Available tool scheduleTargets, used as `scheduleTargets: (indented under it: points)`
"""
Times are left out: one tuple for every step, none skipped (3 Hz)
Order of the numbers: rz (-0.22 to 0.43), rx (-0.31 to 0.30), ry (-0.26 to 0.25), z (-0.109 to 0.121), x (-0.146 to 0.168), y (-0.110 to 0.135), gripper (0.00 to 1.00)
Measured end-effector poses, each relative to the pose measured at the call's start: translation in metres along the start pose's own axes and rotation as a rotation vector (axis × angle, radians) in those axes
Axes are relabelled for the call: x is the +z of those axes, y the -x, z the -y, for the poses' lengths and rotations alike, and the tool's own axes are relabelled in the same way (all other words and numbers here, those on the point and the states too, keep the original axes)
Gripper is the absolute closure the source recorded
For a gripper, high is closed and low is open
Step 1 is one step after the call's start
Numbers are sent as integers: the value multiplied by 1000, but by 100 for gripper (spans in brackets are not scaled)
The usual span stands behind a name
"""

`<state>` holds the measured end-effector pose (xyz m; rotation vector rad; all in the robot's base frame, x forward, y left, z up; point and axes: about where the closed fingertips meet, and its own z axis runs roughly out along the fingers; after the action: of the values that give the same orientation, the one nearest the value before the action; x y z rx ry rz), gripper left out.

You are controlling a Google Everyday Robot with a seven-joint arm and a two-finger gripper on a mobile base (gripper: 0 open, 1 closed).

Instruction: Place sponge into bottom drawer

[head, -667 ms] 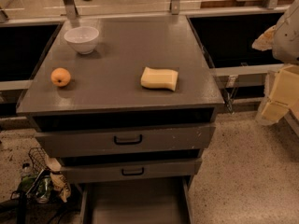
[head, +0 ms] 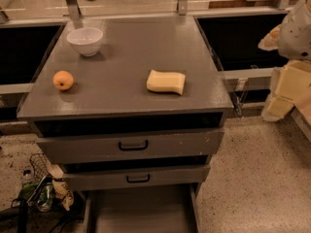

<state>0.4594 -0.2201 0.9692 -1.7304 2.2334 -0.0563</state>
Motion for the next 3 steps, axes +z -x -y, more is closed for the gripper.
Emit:
scheduleTargets:
  points:
    - [-29,-16,48,52,32,2,0]
    - [-46,-16,59,89,49,1,0]
    - [-32,-14,36,96,49,4,0]
